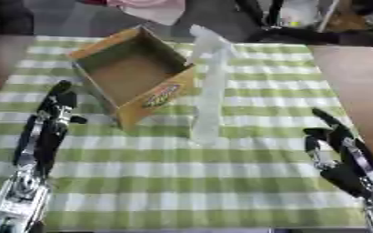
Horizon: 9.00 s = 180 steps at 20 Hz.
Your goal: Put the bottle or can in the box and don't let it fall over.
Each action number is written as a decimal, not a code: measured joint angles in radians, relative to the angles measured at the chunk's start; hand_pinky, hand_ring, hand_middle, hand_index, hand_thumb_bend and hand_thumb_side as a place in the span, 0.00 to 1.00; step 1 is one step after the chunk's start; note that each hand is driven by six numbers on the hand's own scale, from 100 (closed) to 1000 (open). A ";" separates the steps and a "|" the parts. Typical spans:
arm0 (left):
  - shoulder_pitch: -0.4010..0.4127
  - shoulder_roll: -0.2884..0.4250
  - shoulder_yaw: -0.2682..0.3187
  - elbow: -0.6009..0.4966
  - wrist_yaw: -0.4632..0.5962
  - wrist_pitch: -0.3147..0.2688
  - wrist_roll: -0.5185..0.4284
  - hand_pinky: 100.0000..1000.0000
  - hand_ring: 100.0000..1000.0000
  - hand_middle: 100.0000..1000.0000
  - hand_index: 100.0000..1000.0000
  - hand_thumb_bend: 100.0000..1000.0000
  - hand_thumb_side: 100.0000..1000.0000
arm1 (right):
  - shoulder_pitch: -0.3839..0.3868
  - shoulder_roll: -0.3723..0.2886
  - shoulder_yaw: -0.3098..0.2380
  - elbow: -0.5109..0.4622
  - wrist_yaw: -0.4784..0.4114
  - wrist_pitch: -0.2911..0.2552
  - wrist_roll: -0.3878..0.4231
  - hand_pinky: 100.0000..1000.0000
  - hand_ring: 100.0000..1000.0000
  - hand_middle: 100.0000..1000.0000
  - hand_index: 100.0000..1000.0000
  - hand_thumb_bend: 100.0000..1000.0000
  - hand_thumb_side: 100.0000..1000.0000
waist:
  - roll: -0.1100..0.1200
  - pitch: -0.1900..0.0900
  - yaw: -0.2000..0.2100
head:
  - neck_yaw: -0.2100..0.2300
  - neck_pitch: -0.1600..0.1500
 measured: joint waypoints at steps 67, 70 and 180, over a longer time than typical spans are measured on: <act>-0.002 -0.009 -0.012 0.000 0.001 -0.003 -0.039 0.58 1.00 1.00 0.94 0.17 0.77 | -0.514 -0.095 0.260 0.281 -0.231 0.021 0.060 0.83 0.79 0.98 1.00 0.00 0.57 | 0.016 -0.003 0.079 | -0.041 -0.003; -0.002 -0.009 -0.012 0.000 0.001 -0.003 -0.039 0.58 1.00 1.00 0.94 0.17 0.77 | -0.505 -0.095 0.265 0.268 -0.233 0.017 0.071 0.83 0.79 0.98 1.00 0.00 0.57 | 0.016 -0.003 0.077 | -0.041 -0.003; -0.142 -0.034 -0.083 0.000 0.045 -0.013 -0.151 0.57 1.00 1.00 0.94 0.16 0.77 | -0.942 -0.103 0.128 0.682 -0.129 0.074 -0.133 0.84 0.80 0.95 0.48 0.00 0.00 | 0.000 0.069 0.410 | -0.289 -0.112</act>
